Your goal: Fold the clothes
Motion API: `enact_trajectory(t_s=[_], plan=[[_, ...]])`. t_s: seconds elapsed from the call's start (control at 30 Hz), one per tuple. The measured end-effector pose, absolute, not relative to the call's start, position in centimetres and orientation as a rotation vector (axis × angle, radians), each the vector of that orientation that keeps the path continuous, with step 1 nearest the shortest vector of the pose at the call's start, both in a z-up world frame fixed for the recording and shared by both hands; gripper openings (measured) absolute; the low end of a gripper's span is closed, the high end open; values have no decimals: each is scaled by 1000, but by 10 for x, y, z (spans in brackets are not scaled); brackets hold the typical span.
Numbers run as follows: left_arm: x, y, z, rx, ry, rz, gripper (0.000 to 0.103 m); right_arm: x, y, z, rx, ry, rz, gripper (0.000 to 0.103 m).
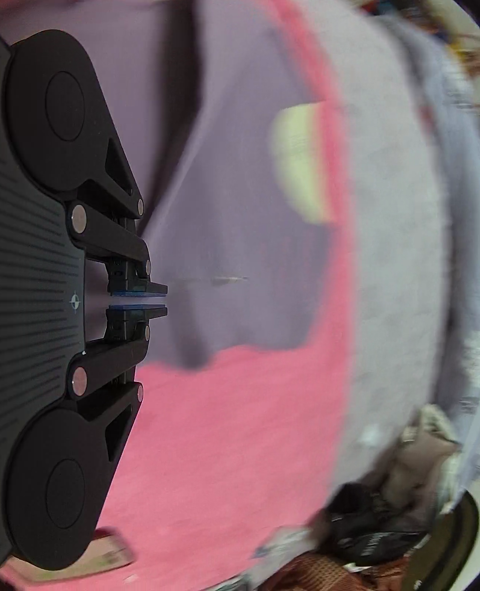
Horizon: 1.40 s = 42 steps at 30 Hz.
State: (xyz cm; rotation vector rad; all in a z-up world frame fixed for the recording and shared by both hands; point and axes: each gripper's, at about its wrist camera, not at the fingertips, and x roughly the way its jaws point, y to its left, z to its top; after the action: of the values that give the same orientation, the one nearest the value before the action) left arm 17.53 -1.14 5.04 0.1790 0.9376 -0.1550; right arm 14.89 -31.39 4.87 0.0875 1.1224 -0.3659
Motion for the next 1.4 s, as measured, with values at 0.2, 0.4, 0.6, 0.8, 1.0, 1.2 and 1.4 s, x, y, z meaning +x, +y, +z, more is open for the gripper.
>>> enact_trajectory(t_s=[0.2,0.4,0.6,0.8,1.0,1.2,1.4], plan=[[176,-11,46,201,948,-147,59,121,-313,41,98,1090,-355,32],[176,-13,45,218,956,-141,59,169,-314,44,82,924,-301,64],[173,-15,46,229,958,-150,59,199,-301,15,7,992,-229,46],[174,-16,45,231,954,-139,59,191,-292,28,45,1009,-179,6],[175,-20,56,257,904,-152,59,189,-300,80,-30,820,-294,6],[183,-37,59,285,864,-197,60,221,-333,90,-108,761,-338,6],[190,-56,47,347,862,-217,61,257,-352,17,-228,1029,-362,21]])
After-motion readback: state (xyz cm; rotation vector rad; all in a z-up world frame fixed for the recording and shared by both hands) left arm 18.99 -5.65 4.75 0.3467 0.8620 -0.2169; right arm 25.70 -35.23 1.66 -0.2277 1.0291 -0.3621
